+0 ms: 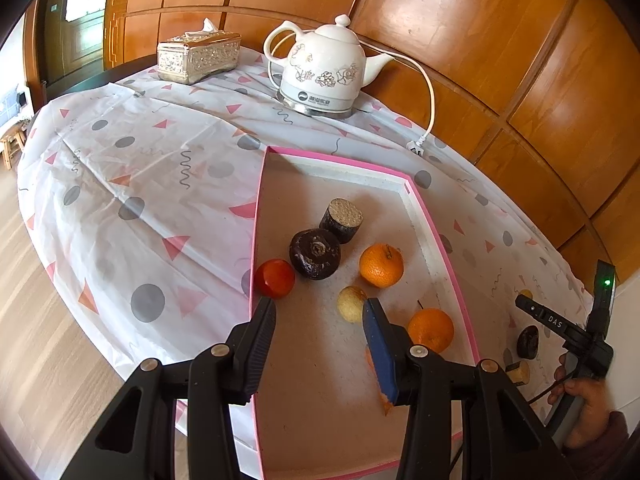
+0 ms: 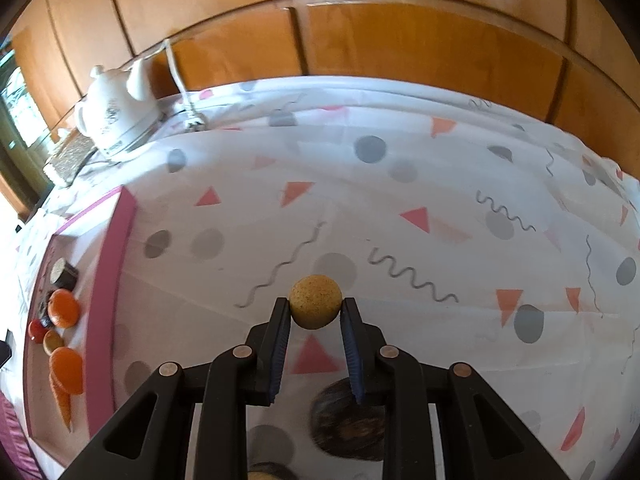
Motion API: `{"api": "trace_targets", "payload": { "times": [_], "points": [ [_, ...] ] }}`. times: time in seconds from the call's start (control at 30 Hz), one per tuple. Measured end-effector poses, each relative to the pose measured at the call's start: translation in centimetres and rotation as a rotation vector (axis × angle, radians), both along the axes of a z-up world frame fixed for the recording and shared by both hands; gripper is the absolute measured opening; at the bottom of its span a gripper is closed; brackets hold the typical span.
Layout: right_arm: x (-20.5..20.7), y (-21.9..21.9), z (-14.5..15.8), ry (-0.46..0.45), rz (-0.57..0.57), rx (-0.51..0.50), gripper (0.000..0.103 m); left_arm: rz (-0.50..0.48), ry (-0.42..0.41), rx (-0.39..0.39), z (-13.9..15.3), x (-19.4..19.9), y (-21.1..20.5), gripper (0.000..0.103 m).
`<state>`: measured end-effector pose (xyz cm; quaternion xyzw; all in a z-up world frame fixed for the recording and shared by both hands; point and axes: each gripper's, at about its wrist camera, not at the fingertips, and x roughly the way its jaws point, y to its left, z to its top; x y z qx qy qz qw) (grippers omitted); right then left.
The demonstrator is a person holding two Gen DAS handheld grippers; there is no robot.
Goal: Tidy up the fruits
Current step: 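Lift the yellow fruit with the right tool and carry it over the tray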
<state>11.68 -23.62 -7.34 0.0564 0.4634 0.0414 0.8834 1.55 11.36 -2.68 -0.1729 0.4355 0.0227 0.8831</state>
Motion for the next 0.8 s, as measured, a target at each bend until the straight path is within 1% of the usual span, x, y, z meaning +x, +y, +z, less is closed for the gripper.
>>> {"api": "trace_targets", "payload": {
  "times": [0.23,0.53,0.8],
  "points": [
    [-1.3,2.0,0.9,-0.025,0.067,0.03,0.026,0.006,-0.005,-0.009,0.1,-0.3,0.2,0.046],
    [-3.4,4.6,1.7,-0.036,0.172,0.078,0.026,0.012,-0.013,-0.018,0.3,-0.6,0.4,0.046],
    [-5.2,7.7,2.7,-0.051,0.283,0.102,0.026,0.05,-0.023,-0.028,0.6,-0.8,1.8,0.046]
  ]
}}
